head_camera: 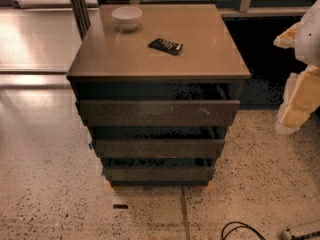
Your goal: Open bottom drawer
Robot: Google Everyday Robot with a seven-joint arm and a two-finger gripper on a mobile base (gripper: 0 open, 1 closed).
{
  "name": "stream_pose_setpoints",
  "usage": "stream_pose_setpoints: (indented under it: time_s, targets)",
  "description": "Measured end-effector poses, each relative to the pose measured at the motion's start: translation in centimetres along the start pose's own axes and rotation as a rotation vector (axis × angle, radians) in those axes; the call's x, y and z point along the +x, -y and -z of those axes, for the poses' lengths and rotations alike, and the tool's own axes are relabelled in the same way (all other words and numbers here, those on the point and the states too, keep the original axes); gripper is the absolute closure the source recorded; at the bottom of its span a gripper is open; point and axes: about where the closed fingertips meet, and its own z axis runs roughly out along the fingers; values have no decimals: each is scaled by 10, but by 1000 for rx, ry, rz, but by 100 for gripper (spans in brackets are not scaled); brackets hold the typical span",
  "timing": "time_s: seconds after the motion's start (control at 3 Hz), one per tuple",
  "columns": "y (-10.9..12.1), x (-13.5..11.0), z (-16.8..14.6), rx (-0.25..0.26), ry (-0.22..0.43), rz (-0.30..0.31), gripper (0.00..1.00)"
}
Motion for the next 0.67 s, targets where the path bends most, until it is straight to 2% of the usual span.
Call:
stream_pose_setpoints:
  time_s: [0.33,0.67]
  targets:
    - [-2,0,-3,-1,0,0,0]
    - [-17,4,-34,-21,1,2,0]
